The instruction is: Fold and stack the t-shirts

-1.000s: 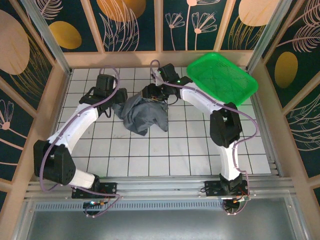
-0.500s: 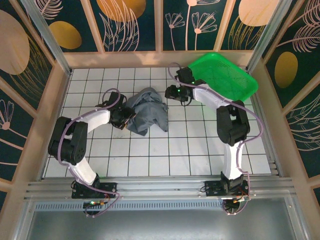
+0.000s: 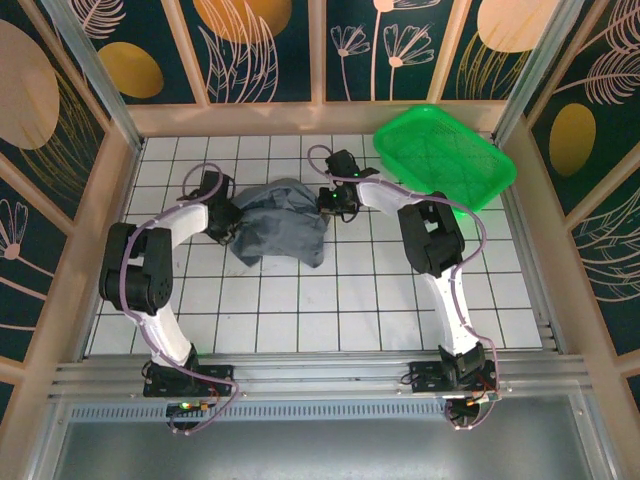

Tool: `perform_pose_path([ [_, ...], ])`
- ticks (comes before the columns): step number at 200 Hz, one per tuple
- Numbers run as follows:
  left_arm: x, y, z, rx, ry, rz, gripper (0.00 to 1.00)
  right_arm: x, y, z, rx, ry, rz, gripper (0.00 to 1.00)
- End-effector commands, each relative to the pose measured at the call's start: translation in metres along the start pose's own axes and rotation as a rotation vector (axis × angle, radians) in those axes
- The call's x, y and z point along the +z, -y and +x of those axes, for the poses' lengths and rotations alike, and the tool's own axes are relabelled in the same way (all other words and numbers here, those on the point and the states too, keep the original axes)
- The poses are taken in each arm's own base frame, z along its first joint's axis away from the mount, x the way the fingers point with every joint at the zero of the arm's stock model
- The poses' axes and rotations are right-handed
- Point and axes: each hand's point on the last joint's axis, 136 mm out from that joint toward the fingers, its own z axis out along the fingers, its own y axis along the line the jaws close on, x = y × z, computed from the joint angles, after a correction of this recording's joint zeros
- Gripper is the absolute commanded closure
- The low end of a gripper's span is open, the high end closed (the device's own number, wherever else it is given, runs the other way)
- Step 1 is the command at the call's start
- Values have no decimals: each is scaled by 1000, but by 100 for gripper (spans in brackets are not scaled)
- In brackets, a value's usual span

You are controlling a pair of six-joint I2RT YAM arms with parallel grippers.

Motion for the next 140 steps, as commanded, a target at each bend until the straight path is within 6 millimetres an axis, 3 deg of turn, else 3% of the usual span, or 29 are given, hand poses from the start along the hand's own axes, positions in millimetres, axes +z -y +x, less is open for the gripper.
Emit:
perform_pose_path([
  [1,-6,-3,-35,61,97,-81,100,-21,18,-2,50,25,76,100],
  [39,-4,26,-73,137,175,-103,100,-75,22,5,64,82,67,100],
  [83,3,81,-106,219,232,-20,100,-113,8,52,-16,14,-14,100],
  [99,9,104,-112,248,232,46,100,-125,-4,69,-77,-3,-46,100],
  [140,8,164,-115,317,258,255,95,-148,-83,115,-197,-96,-346,100],
])
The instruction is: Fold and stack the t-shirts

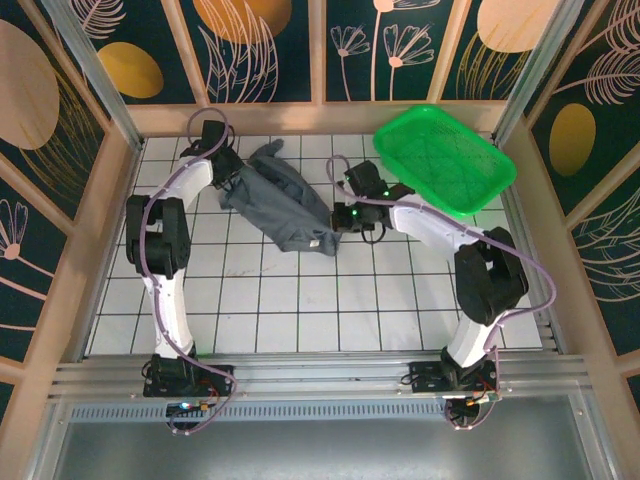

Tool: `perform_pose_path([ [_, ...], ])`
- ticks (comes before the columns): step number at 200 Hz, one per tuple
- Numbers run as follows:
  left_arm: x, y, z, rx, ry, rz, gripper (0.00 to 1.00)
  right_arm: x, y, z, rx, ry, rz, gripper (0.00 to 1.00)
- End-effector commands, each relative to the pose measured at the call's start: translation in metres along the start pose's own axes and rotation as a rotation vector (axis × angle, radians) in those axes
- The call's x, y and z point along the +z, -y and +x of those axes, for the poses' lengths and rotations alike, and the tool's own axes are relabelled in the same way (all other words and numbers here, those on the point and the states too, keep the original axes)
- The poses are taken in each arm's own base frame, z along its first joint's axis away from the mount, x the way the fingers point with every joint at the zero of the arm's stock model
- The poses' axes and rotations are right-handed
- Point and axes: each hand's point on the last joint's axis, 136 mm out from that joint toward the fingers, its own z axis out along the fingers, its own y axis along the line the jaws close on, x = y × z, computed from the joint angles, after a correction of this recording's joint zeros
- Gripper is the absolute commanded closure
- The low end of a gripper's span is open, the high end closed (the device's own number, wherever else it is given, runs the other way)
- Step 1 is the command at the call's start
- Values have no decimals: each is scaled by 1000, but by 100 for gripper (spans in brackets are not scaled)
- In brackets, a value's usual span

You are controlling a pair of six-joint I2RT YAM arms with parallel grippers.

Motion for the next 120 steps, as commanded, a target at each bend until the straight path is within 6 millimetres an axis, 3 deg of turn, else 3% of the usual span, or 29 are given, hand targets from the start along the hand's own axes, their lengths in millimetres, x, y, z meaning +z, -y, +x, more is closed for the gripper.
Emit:
perform_pose_path([
  [1,1,42,-18,65,57,142,95,-13,-53,26,-70,-85,-224,100],
  [23,6,53,-19,102,63,117,88,-8,-99,42,-140,-190,-386,100],
  [42,-4,55,-24,140,106,50,61,-2,-133,51,-232,-271,-488,100],
  [64,-30,51,-29,168,163,-21,44,-1,-153,41,-279,-275,-550,80],
  [79,-52,47,-26,168,180,-54,35,3,-146,21,-284,-202,-485,63],
  [92,-72,47,-16,172,174,-50,34,0,-131,-3,-234,-113,-454,53],
  [120,-104,35,29,158,72,-36,33,-2,-64,-63,-37,91,-292,45],
])
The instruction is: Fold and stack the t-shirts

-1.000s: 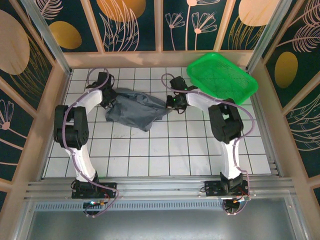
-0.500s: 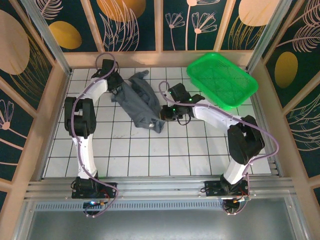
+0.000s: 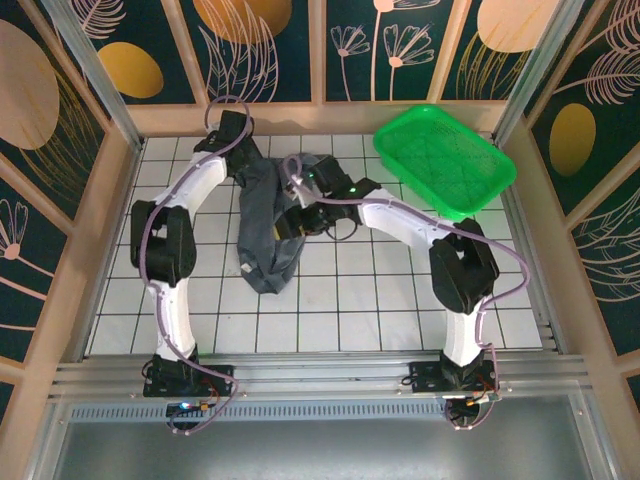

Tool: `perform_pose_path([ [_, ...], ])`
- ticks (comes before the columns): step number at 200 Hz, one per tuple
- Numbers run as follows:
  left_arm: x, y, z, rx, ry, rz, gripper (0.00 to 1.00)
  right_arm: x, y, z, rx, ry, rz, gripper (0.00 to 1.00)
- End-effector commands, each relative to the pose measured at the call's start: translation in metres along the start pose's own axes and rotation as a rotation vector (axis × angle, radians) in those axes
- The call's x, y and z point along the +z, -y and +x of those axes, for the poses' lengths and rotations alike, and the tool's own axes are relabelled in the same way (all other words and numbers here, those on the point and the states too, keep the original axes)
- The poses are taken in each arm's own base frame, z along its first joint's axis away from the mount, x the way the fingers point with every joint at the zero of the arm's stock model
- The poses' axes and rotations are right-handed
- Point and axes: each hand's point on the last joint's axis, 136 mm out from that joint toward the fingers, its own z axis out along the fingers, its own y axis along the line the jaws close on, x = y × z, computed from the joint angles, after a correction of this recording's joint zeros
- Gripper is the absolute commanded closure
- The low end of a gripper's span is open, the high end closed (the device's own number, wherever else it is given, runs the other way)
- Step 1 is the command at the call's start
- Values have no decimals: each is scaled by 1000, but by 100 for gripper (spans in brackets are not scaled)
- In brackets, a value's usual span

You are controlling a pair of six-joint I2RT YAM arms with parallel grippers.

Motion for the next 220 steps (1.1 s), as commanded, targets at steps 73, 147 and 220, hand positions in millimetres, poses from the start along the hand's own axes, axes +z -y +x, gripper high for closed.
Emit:
perform_pose_path([
  [73,-105,-19,212,155,-523,141,39,-43,192,-112,372,382,470,49],
  [147,-107,-50,296,217,-783,92,38,30,206,-131,393,334,321,57],
  [220,-88,-84,275,209,-656,-101,100,35,196,-139,454,370,257,100],
])
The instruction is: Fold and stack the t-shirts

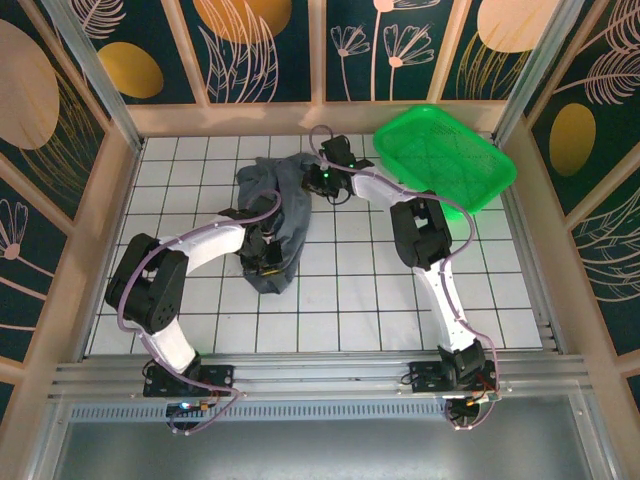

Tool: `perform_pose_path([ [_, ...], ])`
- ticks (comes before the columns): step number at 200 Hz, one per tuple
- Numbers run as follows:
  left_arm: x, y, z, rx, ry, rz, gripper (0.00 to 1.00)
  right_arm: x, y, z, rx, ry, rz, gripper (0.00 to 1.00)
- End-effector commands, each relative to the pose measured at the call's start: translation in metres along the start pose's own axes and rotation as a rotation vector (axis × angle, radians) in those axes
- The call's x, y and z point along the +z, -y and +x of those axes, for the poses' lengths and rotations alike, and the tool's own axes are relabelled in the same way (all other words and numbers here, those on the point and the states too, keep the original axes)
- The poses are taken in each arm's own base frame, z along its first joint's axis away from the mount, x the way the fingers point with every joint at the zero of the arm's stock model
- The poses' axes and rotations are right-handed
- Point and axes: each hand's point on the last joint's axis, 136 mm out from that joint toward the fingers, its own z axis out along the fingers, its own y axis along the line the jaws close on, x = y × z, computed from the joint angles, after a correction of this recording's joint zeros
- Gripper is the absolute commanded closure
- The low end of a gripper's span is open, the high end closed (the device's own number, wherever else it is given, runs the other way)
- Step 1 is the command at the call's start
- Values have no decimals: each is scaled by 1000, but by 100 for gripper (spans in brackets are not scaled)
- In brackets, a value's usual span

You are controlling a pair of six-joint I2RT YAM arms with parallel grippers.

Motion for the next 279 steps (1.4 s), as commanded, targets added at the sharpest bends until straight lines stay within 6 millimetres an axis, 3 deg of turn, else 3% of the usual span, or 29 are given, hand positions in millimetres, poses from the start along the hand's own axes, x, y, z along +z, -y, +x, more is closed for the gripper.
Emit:
perform_pose_path([
  [1,-8,-22,-7,-45,47,-88,100,-2,-9,-7,35,23,-33,100],
  [34,-41,-42,-30,-125,173,-109,100,-51,-7,-26,18,156,13,100],
  [56,-51,-55,-44,-176,222,-112,100,-81,8,-31,-22,196,82,100],
  [73,-55,-55,-53,-194,249,-94,100,-89,36,-44,-46,190,212,64],
  [84,-55,-55,-57,-196,256,-95,100,-91,54,-57,-50,201,285,56],
  [116,-54,-61,-62,-209,270,-117,100,-102,111,-100,56,298,409,66],
  [138,-64,-76,-67,-231,296,-146,100,-129,147,-134,129,420,504,69],
  [168,-83,-102,-77,-290,348,-188,100,-160,182,-163,208,490,547,70],
  [186,-92,-124,-84,-350,381,-224,100,-169,191,-170,219,499,561,70],
  [206,-106,-147,-94,-436,445,-264,100,-171,176,-171,184,497,544,68],
  [231,-110,-150,-108,-482,475,-235,100,-156,113,-158,34,471,434,56],
  [249,-108,-146,-115,-490,473,-214,100,-128,75,-131,-42,396,362,46],
  [279,-109,-142,-121,-501,492,-194,100,-68,33,-74,-53,236,193,43],
])
